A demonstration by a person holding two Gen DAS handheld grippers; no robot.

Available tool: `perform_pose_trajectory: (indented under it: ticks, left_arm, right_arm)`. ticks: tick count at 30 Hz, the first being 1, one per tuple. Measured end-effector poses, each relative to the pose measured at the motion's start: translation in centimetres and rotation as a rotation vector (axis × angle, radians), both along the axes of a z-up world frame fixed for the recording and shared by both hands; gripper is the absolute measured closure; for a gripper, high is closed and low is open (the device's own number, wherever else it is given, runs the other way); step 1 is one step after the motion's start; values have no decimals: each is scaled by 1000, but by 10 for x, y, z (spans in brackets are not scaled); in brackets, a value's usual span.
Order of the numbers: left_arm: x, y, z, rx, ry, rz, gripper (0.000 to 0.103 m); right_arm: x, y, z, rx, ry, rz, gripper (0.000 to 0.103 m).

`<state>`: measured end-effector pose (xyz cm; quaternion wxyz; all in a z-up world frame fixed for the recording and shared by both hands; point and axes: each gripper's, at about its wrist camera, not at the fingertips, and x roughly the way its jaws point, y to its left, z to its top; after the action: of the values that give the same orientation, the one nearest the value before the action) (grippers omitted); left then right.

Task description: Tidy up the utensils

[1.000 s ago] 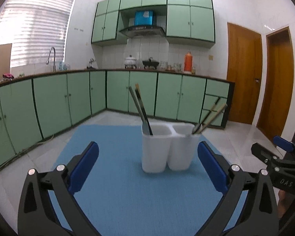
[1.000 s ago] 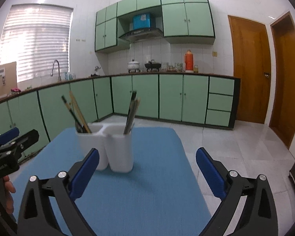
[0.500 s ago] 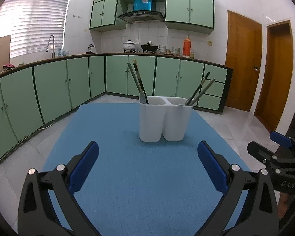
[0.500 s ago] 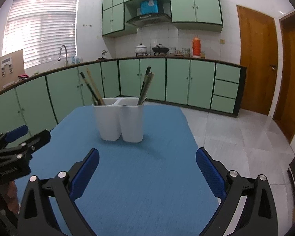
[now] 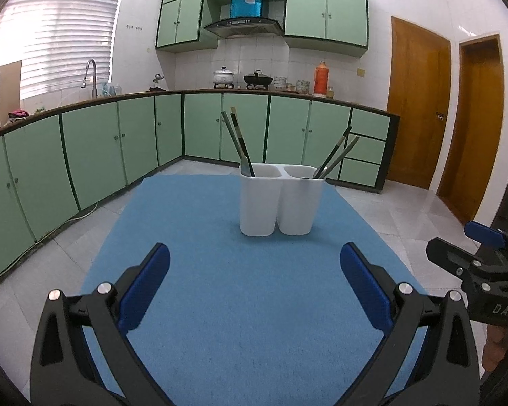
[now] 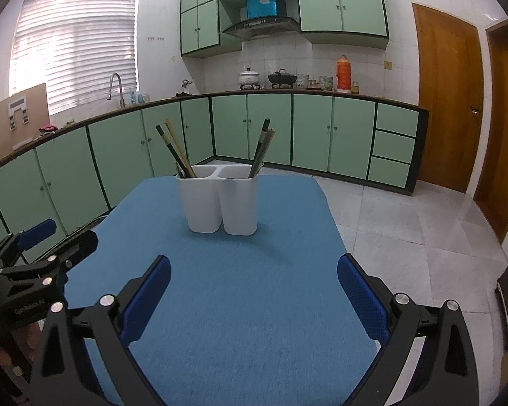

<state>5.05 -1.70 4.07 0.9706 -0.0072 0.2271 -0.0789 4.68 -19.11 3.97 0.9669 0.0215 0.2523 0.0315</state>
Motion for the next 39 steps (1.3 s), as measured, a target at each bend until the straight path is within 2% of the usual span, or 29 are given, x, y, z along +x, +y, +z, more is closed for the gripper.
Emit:
perform_pose_trajectory:
  ticks: [12,24,39]
  left_arm:
    - [-2,-4,14,24,26,-19,5]
    - [9,-5,12,7,64,-13,5]
    - [13,-6,10,3,70,-12,5]
  right_arm:
    - [0,3,7,-4,23,8,6]
    - [9,6,6,-16,49,23,6]
    - [15,8,7,-21,55,32,6]
